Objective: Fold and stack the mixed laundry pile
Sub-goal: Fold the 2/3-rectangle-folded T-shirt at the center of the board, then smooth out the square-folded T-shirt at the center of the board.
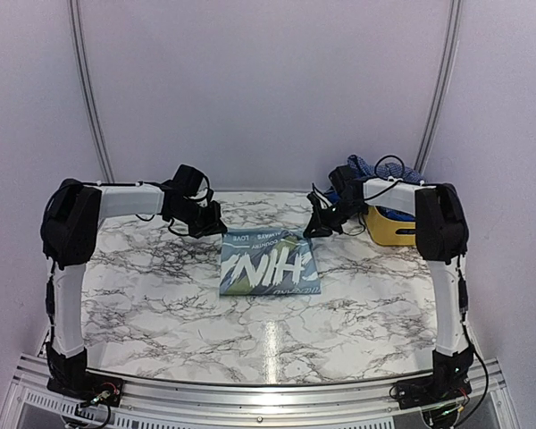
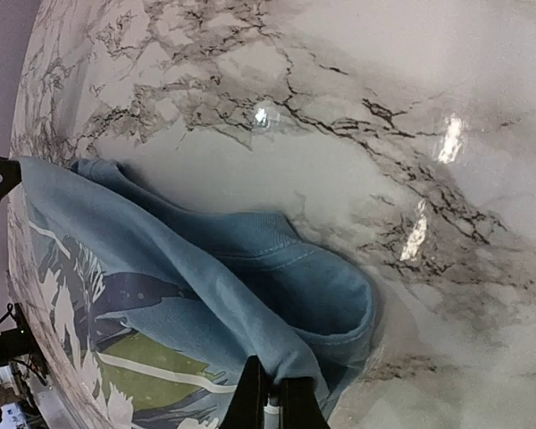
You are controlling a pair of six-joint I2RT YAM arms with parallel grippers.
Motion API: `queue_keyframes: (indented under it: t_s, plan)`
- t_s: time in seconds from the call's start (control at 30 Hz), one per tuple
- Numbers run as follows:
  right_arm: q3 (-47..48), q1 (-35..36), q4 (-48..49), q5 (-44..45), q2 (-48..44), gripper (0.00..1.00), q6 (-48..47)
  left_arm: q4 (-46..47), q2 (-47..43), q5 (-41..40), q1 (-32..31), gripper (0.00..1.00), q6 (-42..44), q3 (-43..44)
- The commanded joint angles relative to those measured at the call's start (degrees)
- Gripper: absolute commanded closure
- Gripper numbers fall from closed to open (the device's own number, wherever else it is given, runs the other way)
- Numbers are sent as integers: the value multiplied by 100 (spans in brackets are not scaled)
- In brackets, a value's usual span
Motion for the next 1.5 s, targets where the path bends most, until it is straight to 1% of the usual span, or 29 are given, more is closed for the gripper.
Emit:
queue_keyframes:
  t_s: [0.0,0.03,0.07,0.17,0.2,0.23,0.27,0.37,0.47,0.5,0.6,0.67,0.73,0.77,0.83,0.93,1.0,1.17,1.33,1.47]
  plan:
    - [541,-156,-22,110,243,91,87,-145,429,78,157,100,162,346]
    - [623,-199,-74,173,254,84,110,-143,474,74,213,100,172,383]
    - [648,-244,-96,196,214,78,136,-143,489,54,253,87,236,440]
    - [560,-432,-71,298,-183,57,175,-226,249,-256,322,37,513,589]
    - [491,-476,-58,333,-377,52,134,-242,91,-367,334,18,595,582]
    - [386,-497,-36,334,-599,48,81,-251,-62,-472,343,4,675,550]
    - [222,-506,87,273,-815,46,15,-248,-247,-542,338,1,742,473]
    - [-359,-502,385,-377,-1329,44,-39,25,-842,-599,338,1,749,-21]
    - [-1022,-337,1008,-1341,-1568,43,179,654,-1325,-77,331,1,521,-653]
    - [-1076,-236,993,-1469,-1537,42,116,895,-1422,143,317,1,379,-851]
    - [-940,-162,630,-1369,-1311,41,-296,1282,-1518,495,193,1,218,-1214]
    - [-1103,-308,813,-1178,-1318,41,-274,1324,-1380,441,79,1,312,-1293]
    - [-1216,-405,843,-799,-1319,41,-435,1324,-1165,396,18,1,270,-1306]
    - [-1174,-417,747,-624,-1287,41,-581,1325,-1060,360,-3,3,229,-1286]
    - [-1092,-420,584,-377,-1189,45,-837,1325,-845,393,-29,12,179,-1188]
    - [-1003,-419,569,-338,-969,50,-997,1226,-498,468,-52,28,169,-963]
    - [-853,-419,502,-337,-768,54,-1087,1138,-290,471,-52,33,158,-846]
    - [-505,-407,421,-475,-401,63,-1134,1098,32,477,-52,43,156,-674]
    - [-173,-345,335,-493,-150,66,-1141,1030,341,455,-53,47,50,-397]
    - [178,-307,244,-555,127,70,-1127,978,565,389,-44,51,-18,-222]
